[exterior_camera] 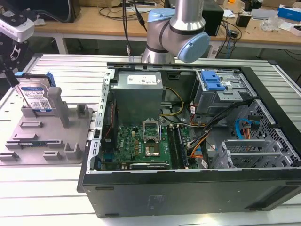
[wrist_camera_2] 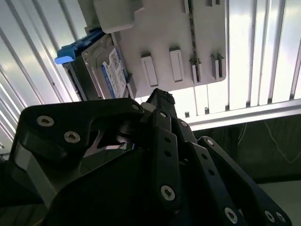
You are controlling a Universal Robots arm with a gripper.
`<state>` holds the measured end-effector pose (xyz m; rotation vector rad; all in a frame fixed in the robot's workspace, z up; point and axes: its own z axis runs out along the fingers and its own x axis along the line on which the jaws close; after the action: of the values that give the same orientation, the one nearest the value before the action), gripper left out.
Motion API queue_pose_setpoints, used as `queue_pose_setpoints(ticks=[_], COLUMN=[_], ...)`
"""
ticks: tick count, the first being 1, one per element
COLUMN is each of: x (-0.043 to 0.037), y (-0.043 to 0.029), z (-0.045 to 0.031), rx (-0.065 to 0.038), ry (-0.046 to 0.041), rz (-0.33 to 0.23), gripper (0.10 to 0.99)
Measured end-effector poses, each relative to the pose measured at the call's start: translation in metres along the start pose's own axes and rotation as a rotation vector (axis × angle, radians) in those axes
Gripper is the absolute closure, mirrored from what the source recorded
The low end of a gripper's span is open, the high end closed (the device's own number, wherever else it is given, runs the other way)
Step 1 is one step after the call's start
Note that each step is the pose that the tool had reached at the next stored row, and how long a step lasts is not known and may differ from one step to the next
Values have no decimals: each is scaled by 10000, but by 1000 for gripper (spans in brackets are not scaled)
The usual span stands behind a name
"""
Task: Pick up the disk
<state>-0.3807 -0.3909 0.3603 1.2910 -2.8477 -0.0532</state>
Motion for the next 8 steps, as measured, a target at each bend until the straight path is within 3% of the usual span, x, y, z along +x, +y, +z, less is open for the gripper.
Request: queue_pose_setpoints(ticks=[3,6,7,8], x=[0,0,0,0], y=[0,0,-1,-1], z=[4,10,11,13], rx=[3,7,8,8], ry=[20,54,61,71], rz=[-632,-1684,-1853,-2174], gripper=[973,671,671,604])
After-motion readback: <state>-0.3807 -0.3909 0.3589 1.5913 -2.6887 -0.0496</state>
